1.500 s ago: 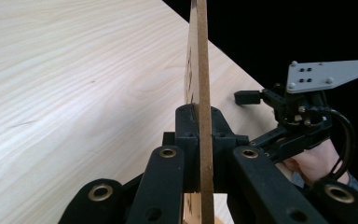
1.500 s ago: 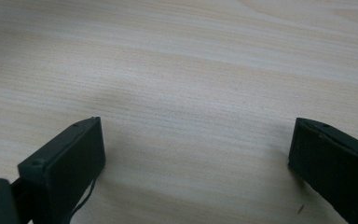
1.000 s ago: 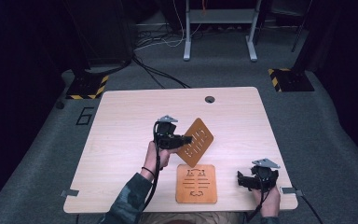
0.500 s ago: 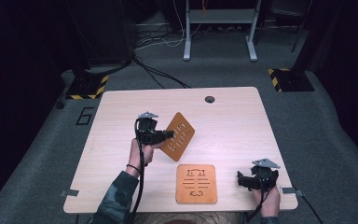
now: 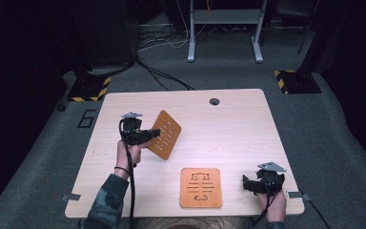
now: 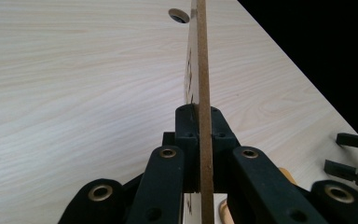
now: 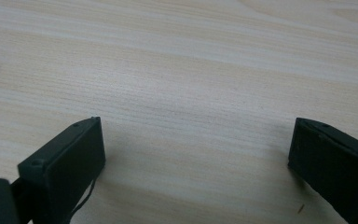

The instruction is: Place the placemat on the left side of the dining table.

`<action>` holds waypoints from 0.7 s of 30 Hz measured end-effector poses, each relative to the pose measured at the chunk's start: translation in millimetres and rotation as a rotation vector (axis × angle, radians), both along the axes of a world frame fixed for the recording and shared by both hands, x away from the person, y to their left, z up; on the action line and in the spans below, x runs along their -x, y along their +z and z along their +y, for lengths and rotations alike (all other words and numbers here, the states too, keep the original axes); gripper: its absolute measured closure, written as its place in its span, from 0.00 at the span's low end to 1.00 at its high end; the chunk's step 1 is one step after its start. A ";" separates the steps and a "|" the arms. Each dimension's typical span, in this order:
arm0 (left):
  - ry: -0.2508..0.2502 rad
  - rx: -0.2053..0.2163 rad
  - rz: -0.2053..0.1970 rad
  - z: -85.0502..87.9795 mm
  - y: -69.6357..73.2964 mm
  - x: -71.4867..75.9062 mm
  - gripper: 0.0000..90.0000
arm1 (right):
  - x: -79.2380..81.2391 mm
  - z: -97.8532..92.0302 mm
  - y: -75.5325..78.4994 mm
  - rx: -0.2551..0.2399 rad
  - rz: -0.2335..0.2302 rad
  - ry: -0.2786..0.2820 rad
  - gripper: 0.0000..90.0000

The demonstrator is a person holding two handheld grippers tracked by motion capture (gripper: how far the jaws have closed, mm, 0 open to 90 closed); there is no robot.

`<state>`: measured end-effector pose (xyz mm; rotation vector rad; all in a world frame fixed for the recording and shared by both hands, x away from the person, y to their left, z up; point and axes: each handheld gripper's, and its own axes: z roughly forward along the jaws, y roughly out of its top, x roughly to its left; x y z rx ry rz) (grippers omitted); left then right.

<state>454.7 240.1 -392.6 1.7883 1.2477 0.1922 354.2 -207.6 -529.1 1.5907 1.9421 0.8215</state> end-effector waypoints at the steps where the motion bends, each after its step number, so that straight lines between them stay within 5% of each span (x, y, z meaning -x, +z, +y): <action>1: 0.008 0.001 0.001 2.3 0.3 -0.1 0.95 | 0.0 -0.1 0.1 0.001 0.001 0.001 0.03; 21: 0.194 -0.006 0.029 62.9 0.5 -9.2 0.95 | -0.1 0.1 -0.1 -0.002 0.001 -0.004 0.02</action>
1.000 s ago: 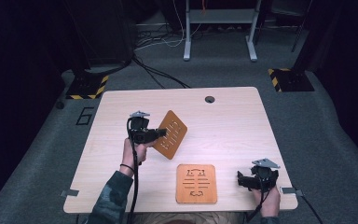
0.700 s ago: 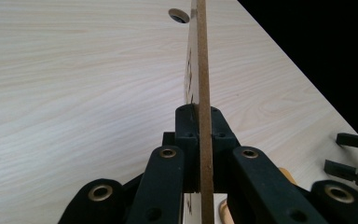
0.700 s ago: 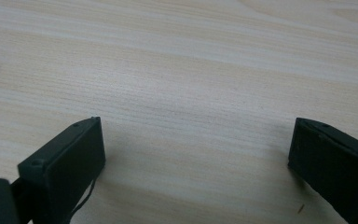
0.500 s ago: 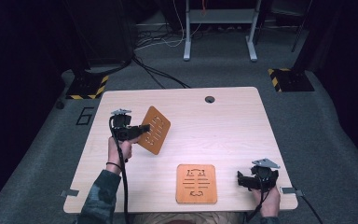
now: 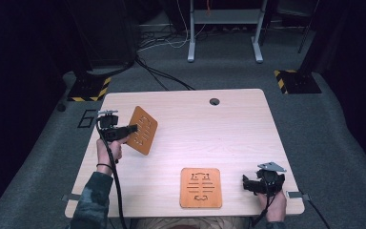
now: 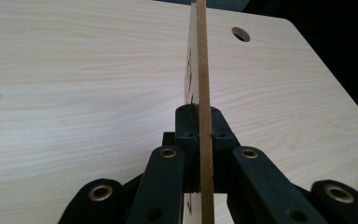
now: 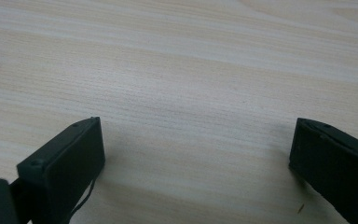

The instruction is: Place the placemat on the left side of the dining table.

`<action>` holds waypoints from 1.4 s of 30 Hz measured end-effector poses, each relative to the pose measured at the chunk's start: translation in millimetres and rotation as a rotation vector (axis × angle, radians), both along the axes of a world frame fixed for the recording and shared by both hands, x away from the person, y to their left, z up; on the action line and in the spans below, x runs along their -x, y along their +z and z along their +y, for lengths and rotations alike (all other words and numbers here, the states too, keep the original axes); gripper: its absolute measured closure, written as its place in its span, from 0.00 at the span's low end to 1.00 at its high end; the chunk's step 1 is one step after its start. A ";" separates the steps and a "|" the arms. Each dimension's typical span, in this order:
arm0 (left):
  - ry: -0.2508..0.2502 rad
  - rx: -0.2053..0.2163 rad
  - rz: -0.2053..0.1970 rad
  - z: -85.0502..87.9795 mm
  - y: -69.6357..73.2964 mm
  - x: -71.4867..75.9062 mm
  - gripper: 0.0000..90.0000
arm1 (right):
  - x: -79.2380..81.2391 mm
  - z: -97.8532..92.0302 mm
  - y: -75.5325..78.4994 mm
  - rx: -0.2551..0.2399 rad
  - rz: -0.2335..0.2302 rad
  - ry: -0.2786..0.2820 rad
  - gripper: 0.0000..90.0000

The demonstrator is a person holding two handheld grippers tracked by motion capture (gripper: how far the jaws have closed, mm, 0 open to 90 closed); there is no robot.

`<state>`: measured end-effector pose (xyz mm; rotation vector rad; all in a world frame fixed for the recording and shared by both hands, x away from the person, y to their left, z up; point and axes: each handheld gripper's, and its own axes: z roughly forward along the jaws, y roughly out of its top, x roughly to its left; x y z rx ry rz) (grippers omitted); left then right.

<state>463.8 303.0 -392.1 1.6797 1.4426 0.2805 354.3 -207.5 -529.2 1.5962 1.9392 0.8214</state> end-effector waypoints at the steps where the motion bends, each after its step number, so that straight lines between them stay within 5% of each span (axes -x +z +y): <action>1: 0.008 -0.001 0.005 3.1 -0.6 -0.6 0.95 | 0.0 0.0 0.0 0.000 0.000 -0.001 0.02; 18: 0.153 -0.006 0.087 53.1 -19.1 -15.5 0.95 | -0.2 0.1 0.1 -0.003 0.002 -0.004 0.02; 35: 0.216 -0.009 0.186 71.6 -36.7 -30.8 0.94 | -0.3 0.0 0.1 -0.004 0.003 -0.003 0.02; 42: 0.237 -0.061 0.200 75.1 -39.9 -32.9 0.87 | -0.3 0.1 0.1 -0.004 0.003 -0.003 0.02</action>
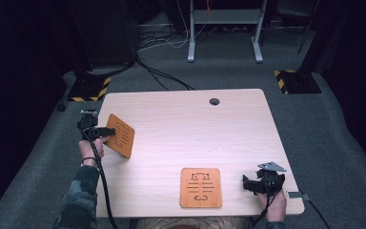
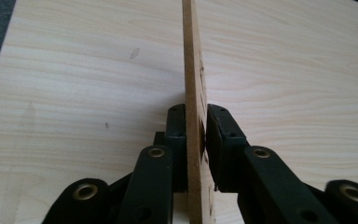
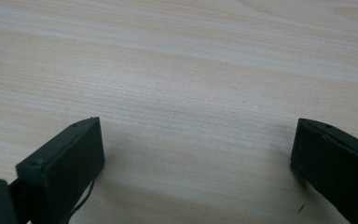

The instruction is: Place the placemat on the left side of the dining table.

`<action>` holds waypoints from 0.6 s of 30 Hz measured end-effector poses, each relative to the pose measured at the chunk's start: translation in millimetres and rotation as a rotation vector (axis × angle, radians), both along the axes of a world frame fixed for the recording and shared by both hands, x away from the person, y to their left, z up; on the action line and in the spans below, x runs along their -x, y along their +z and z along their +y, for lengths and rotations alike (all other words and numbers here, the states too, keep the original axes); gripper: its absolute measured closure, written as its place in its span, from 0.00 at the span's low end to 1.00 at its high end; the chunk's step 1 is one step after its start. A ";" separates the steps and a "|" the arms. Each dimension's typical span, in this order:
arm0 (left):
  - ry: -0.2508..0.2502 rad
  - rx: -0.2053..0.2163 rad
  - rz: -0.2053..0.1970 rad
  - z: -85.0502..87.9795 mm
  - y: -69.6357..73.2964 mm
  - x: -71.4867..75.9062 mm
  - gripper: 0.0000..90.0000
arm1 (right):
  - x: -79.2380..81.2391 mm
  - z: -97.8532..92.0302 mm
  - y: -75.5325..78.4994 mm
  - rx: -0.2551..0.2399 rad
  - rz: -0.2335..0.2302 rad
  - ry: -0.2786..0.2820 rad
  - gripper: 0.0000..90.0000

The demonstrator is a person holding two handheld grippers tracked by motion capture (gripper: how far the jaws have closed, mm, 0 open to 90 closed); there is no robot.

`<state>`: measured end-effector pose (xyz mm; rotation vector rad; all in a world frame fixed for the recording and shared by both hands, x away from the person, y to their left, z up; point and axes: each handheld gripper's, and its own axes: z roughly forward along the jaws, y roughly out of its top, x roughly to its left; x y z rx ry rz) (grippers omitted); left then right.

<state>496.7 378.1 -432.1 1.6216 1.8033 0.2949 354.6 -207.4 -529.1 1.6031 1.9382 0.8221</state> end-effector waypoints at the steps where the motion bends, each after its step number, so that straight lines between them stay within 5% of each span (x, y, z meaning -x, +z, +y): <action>1: -0.001 -0.010 0.005 0.4 -0.2 -0.2 0.86 | 0.0 0.0 0.0 0.000 0.000 0.000 0.02; 18: -0.003 -0.107 0.053 8.3 -11.1 -3.8 0.69 | 0.1 0.3 0.0 -0.001 0.001 -0.004 0.02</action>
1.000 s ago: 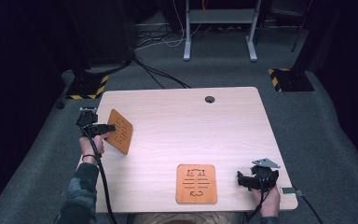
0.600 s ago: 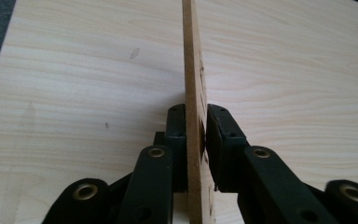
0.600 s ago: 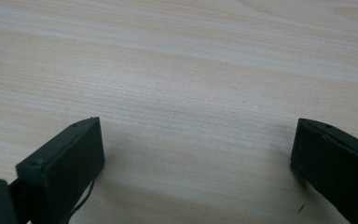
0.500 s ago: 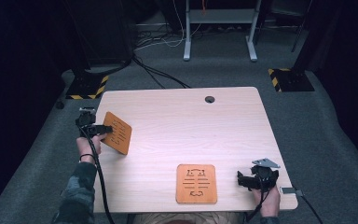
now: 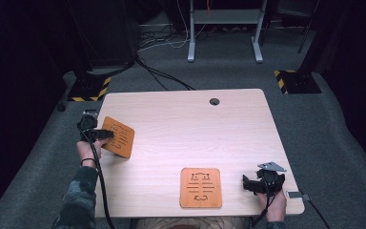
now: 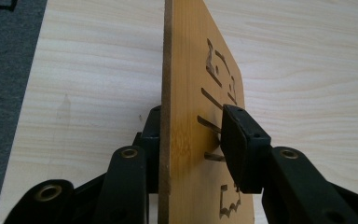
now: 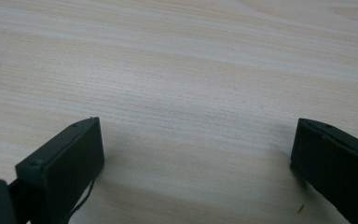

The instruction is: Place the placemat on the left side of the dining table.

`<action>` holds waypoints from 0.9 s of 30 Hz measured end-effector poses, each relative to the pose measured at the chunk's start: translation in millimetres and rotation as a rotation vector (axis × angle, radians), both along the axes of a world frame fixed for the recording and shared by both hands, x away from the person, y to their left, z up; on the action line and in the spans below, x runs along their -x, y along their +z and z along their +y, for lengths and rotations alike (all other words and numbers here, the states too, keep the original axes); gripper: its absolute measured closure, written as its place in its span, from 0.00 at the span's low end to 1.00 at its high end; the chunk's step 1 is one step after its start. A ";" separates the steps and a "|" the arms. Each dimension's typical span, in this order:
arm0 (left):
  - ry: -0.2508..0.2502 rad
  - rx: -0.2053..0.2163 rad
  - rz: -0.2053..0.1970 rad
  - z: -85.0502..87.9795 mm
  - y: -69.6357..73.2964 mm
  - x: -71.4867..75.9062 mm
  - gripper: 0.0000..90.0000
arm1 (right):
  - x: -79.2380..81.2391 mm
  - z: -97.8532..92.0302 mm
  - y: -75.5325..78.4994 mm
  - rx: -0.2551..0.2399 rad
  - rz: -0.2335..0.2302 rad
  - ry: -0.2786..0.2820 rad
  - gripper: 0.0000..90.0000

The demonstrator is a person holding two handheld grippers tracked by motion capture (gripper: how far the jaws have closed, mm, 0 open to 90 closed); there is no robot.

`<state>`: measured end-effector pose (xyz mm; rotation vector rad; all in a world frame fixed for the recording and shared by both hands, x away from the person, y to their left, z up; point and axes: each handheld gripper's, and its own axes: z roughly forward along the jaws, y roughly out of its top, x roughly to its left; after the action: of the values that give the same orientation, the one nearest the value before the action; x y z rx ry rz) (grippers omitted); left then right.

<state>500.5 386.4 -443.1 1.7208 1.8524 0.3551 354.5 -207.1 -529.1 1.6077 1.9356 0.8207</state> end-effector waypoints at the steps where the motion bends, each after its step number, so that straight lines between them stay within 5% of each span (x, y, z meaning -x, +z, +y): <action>1: 0.000 -0.002 0.002 0.1 -0.3 -0.1 0.68 | 0.0 0.0 0.0 0.000 0.000 0.001 0.02; 27: 0.008 -0.021 0.049 6.1 -12.7 -4.9 0.55 | -0.1 -0.3 0.0 0.002 -0.001 0.003 0.02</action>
<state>505.4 392.6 -455.8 1.7513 1.8972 0.3386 354.6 -207.5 -529.1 1.6042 1.9379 0.8200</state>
